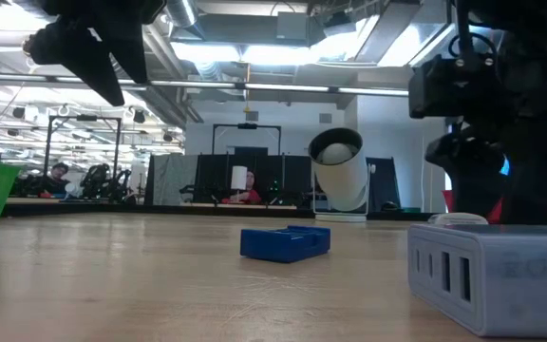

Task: Pick & Place Office items
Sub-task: Put the red charger adapter into the red bin

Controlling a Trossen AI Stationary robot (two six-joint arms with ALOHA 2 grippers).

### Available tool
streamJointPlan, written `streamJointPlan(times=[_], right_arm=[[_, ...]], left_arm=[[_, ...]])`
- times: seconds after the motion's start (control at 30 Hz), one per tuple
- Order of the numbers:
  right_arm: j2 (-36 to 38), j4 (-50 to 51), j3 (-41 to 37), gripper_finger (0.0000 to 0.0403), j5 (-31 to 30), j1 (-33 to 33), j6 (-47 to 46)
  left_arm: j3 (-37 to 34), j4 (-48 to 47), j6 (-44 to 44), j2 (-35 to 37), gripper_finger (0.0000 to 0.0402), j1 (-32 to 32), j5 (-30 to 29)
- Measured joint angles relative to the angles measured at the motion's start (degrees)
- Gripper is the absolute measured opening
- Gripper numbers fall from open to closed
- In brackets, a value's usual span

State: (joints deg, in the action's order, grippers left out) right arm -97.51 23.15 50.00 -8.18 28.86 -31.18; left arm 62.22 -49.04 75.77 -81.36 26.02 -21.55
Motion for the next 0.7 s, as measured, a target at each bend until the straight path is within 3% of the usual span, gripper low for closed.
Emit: streamJointPlan(times=[0.2,0.43,0.7], right_arm=[[0.0,0.2,0.0,0.0212,0.3,0.0,-2.7],[1.2,4.4,0.2,0.0209,5.8,-1.7,-10.2],[10.4,10.2,-0.1,0.0209,1.9,-6.9,-10.4]], left_arm=[[0.0,0.0,-0.6,0.0,0.0224,0.0,-2.4],[0.0,0.0,-0.6,0.0,0.0224,0.0,-4.5],[0.0,0.0,-0.6,0.0,0.0224,-0.7,-7.0]])
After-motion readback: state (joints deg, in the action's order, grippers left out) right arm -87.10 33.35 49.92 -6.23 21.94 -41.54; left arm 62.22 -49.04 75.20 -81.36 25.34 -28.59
